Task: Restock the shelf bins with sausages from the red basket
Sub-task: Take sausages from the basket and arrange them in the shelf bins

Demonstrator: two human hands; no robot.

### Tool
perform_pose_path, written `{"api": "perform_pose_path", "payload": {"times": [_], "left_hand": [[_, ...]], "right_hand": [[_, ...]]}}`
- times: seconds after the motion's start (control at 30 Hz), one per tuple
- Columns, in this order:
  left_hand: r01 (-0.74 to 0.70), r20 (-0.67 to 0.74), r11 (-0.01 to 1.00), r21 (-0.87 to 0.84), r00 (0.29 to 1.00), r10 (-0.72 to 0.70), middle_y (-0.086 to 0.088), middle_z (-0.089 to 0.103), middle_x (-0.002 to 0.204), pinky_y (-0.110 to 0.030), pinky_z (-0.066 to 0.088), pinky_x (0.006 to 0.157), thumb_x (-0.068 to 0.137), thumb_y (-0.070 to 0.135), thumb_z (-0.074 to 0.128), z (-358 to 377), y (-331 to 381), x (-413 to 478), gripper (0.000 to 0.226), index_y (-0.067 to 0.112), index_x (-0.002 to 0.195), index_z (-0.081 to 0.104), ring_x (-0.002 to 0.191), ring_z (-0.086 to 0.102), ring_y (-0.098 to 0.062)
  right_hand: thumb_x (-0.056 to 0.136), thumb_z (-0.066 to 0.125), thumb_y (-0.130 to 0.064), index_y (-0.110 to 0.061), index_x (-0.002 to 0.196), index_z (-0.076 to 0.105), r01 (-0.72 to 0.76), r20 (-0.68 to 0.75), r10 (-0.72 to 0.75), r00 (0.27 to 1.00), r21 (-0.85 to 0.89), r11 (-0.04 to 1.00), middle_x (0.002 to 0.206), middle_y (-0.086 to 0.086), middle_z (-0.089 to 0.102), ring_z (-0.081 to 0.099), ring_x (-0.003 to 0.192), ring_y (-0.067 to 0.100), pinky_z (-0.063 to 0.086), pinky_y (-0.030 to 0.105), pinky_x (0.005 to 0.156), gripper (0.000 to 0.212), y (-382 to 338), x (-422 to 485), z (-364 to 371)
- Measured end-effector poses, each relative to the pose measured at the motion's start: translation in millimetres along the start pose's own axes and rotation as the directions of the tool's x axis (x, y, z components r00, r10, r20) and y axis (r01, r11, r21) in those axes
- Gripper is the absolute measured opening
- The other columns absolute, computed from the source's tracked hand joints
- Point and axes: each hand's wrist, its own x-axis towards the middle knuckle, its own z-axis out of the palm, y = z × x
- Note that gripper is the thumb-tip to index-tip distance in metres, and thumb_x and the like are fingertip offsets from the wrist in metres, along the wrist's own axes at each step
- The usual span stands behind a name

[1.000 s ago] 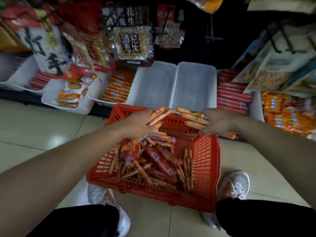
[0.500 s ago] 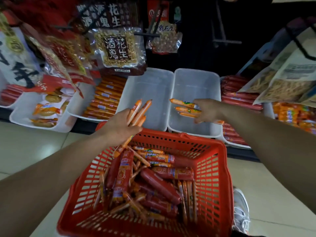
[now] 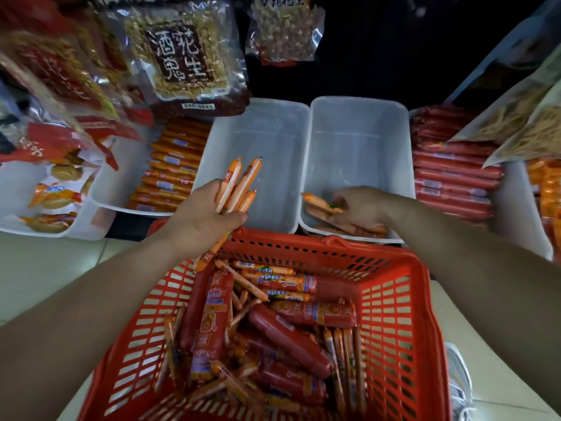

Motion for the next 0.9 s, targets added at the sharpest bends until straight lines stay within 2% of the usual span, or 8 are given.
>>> {"api": "perform_pose_path", "payload": {"times": [0.13,0.27,0.37,0.47,0.57,0.7,0.83,0.9], "left_hand": [[0.014,-0.006,0.999,0.031,1.0,-0.014,0.004,0.06,0.081,-0.024,0.037,0.055,0.088,0.026,0.073,6,2,-1,0.02,0.028,0.094,0.055,0.069,0.06,-0.011],[-0.006,0.01,0.995,0.095,1.0,0.005,0.003,0.059,0.081,-0.022,0.036,0.054,0.088,0.029,0.073,6,4,0,0.02,0.024,0.097,0.056,0.068,0.058,-0.01],[-0.051,0.022,0.99,0.134,0.999,0.048,0.006,0.06,0.083,-0.023,0.039,0.056,0.087,0.029,0.074,4,12,3,0.022,0.025,0.099,0.056,0.07,0.059,-0.008],[-0.111,0.055,0.982,0.155,0.993,0.104,0.005,0.065,0.094,-0.03,0.047,0.063,0.086,0.028,0.074,8,32,16,0.029,0.027,0.109,0.056,0.079,0.063,-0.012],[-0.19,0.123,0.966,0.175,0.978,0.17,0.008,0.06,0.083,-0.025,0.038,0.053,0.087,0.024,0.073,26,64,39,0.026,0.023,0.104,0.055,0.065,0.057,-0.008],[-0.339,0.244,0.884,0.322,0.932,0.268,0.0,0.061,0.09,-0.029,0.035,0.06,0.081,0.019,0.077,67,103,80,0.029,0.023,0.095,0.051,0.08,0.057,-0.022],[-0.468,0.352,0.759,0.454,0.876,0.33,0.002,0.056,0.09,-0.03,0.035,0.06,0.082,0.021,0.075,109,124,113,0.027,0.023,0.101,0.055,0.081,0.054,-0.023],[-0.509,0.404,0.692,0.512,0.854,0.328,0.002,0.058,0.091,-0.032,0.04,0.066,0.084,0.022,0.072,131,124,126,0.023,0.026,0.099,0.055,0.084,0.056,-0.024]], "right_hand": [[0.093,0.06,-0.042,-0.028,0.098,0.059,0.047,-0.069,-0.05,0.996,-0.048,0.998,0.101,0.0,0.06,0.056,0.094,0.022,0.042,0.033,0.075,0.014,-2,-2,-2],[0.093,0.054,-0.043,-0.034,0.113,0.065,-0.029,-0.044,0.02,0.999,-0.19,0.981,0.109,0.0,0.065,0.058,0.097,0.024,0.048,0.034,0.078,0.025,5,-7,3],[0.096,0.054,-0.037,-0.029,0.118,0.069,-0.019,-0.018,0.018,1.0,-0.07,0.997,0.118,-0.001,0.068,0.062,0.105,0.023,0.05,0.034,0.09,0.027,7,-16,-2],[0.096,0.056,-0.03,-0.027,0.113,0.071,-0.014,-0.135,0.016,0.991,0.016,1.0,0.117,-0.004,0.069,0.062,0.11,0.021,0.049,0.033,0.094,0.023,11,-36,-16],[0.092,0.053,-0.024,-0.026,0.112,0.07,-0.017,-0.296,0.023,0.955,0.024,1.0,0.115,-0.001,0.069,0.063,0.108,0.025,0.052,0.038,0.091,0.027,24,-60,-18],[0.087,0.059,-0.017,-0.016,0.123,0.067,0.0,-0.565,0.084,0.821,0.148,0.989,0.124,0.007,0.061,0.058,0.113,0.032,0.05,0.044,0.093,0.037,50,-90,1],[0.088,0.061,-0.028,-0.014,0.143,0.047,-0.076,-0.619,0.103,0.779,0.07,0.995,0.135,0.011,0.05,0.049,0.118,0.038,0.046,0.049,0.098,0.058,68,-105,36],[0.094,0.054,-0.041,-0.014,0.146,0.041,-0.144,-0.599,0.21,0.773,0.157,0.977,0.137,0.011,0.05,0.048,0.121,0.037,0.045,0.048,0.096,0.06,75,-108,47]]}}
